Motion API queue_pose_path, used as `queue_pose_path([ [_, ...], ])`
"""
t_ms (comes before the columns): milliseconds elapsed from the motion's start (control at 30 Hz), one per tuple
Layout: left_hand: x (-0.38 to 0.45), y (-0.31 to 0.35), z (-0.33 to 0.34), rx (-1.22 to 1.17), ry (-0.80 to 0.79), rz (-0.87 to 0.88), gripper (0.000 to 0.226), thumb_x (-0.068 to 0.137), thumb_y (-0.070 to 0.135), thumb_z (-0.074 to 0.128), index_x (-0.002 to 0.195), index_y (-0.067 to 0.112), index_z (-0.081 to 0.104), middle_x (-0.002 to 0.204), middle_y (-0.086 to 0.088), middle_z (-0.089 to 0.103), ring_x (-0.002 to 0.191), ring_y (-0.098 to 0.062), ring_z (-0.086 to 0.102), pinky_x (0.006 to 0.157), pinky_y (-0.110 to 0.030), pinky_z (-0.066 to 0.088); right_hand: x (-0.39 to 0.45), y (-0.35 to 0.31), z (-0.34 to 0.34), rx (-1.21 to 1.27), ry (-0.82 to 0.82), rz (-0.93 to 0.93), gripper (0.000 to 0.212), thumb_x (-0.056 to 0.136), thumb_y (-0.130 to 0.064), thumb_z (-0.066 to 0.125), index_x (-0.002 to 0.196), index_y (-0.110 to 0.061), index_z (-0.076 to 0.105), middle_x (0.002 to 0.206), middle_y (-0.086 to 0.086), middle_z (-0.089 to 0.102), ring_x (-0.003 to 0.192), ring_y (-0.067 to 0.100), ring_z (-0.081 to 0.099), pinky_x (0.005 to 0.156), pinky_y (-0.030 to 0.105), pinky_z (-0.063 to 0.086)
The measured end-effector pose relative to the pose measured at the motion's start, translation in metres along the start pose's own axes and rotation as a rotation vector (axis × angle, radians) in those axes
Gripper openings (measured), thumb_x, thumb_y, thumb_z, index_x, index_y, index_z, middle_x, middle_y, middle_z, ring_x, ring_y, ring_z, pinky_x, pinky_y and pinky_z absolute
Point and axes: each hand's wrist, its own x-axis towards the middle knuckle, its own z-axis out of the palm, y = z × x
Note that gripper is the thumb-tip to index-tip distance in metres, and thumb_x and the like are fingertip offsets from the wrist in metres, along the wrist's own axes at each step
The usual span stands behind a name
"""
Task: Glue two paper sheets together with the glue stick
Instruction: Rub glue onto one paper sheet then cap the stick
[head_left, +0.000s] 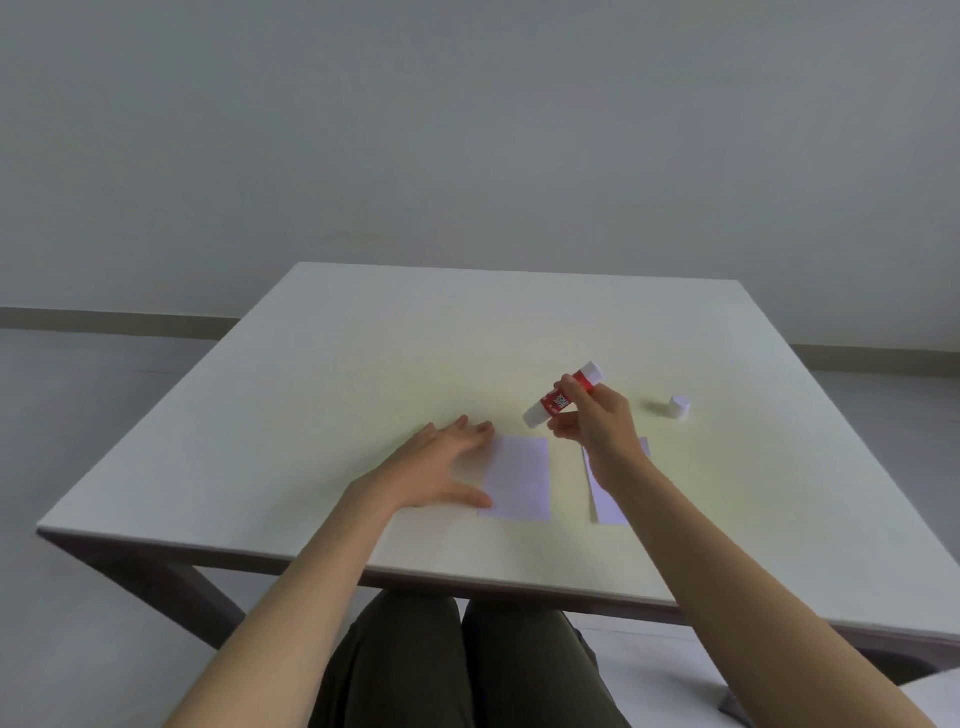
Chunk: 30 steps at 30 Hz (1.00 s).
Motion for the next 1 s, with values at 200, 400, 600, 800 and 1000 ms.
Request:
queue_pose_path([
  [200,0.002,-0.007,0.002,0.047,-0.019,0.043,0.093,0.072,0.057,0.067,0.148,0.029,0.020,0.157,0.012,0.020,0.147,-0.010,0.005,0.117,-0.036,0.004,0.004,0.019,0.029,-0.468,-0.013,-0.163,0.018,0.095,-0.022,0.043,0.085,-0.008,0.048,0.061,0.002,0.063,0.042,0.012,0.058,0.054,0.023,0.046],
  [400,0.006,-0.004,-0.002,0.292,-0.015,0.088,0.089,0.070,0.067,0.059,0.145,0.032,0.026,0.156,0.016,0.023,0.147,-0.017,0.012,0.117,-0.044,0.009,0.001,0.025,0.043,-0.665,-0.079,-0.257,0.014,0.093,-0.021,0.047,0.090,-0.007,0.046,0.077,0.012,0.069,0.047,0.018,0.059,0.060,0.025,0.049],
  [600,0.011,-0.002,-0.006,0.429,-0.049,0.072,0.094,0.066,0.075,0.053,0.146,0.036,0.022,0.155,0.022,0.021,0.147,-0.016,0.011,0.117,-0.049,0.006,-0.003,0.024,0.047,-0.856,-0.133,-0.369,0.016,0.093,-0.019,0.049,0.097,-0.004,0.047,0.080,0.016,0.067,0.066,0.031,0.058,0.062,0.034,0.042],
  [800,0.012,0.000,-0.007,0.476,-0.063,0.053,0.094,0.064,0.077,0.052,0.144,0.033,0.027,0.154,0.020,0.027,0.147,-0.017,0.014,0.115,-0.056,0.004,0.000,0.023,0.036,-0.942,-0.146,-0.375,0.018,0.094,-0.019,0.050,0.099,-0.002,0.047,0.083,0.016,0.067,0.070,0.032,0.055,0.059,0.032,0.035],
  [1000,0.010,0.001,-0.008,0.414,-0.093,0.046,0.093,0.067,0.073,0.056,0.145,0.033,0.026,0.155,0.019,0.023,0.147,-0.018,0.012,0.115,-0.058,0.003,-0.003,0.017,0.015,-0.954,-0.113,-0.356,0.018,0.092,-0.017,0.050,0.097,0.000,0.045,0.074,0.024,0.066,0.070,0.040,0.058,0.065,0.042,0.046],
])
